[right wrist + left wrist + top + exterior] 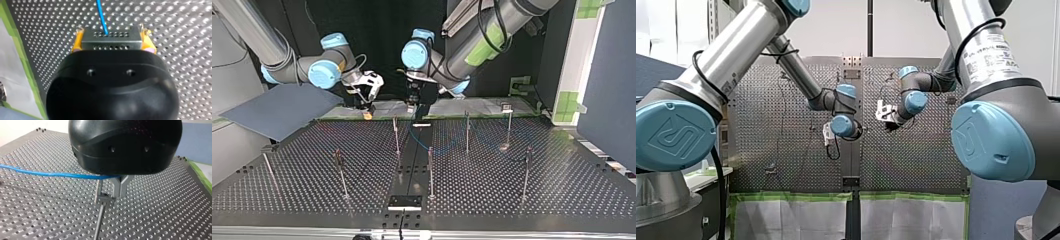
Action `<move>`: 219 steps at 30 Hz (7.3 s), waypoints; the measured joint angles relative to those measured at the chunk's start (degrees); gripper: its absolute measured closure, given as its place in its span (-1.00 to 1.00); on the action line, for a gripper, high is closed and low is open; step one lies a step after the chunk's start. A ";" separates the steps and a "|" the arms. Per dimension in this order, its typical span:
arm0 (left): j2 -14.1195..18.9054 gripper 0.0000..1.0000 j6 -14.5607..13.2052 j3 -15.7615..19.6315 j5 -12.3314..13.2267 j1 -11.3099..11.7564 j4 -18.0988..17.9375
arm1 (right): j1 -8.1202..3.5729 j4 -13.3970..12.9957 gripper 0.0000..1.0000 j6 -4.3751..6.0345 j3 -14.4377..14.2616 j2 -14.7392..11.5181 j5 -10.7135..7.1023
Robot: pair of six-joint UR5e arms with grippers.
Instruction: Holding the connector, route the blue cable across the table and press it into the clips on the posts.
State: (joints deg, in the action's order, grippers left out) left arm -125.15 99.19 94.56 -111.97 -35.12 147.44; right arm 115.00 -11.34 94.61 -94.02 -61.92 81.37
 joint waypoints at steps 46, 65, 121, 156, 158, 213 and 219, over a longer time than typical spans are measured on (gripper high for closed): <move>-7.03 1.00 -0.71 -13.97 6.59 8.19 2.89 | -5.01 -9.73 1.00 2.42 2.07 3.94 -3.31; -6.99 -1.00 -3.23 -15.06 6.55 7.62 7.66 | -5.99 -10.19 1.00 2.25 2.73 3.94 -4.44; -8.80 -1.00 7.92 -21.92 -12.77 -12.20 17.40 | -9.43 -9.98 1.00 1.79 2.74 3.94 -7.52; -13.54 -1.00 10.38 -30.31 -11.59 -9.78 15.29 | -11.32 -10.18 1.00 1.36 2.74 3.94 -7.62; -13.55 -1.00 10.45 -29.68 -11.54 -9.75 14.59 | -11.33 -10.20 1.00 1.35 2.73 3.96 -7.62; -27.15 -1.00 8.33 -51.12 -27.90 -11.43 17.82 | -11.16 -10.20 1.00 1.17 2.81 3.95 -8.65; -27.27 -1.00 8.14 -51.17 -27.85 -11.16 18.10 | -11.20 -10.20 1.00 1.23 2.81 3.94 -8.78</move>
State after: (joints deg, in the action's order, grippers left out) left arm -152.42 107.33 43.39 -139.82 -46.28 165.54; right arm 103.80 -21.54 95.85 -91.21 -57.97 72.59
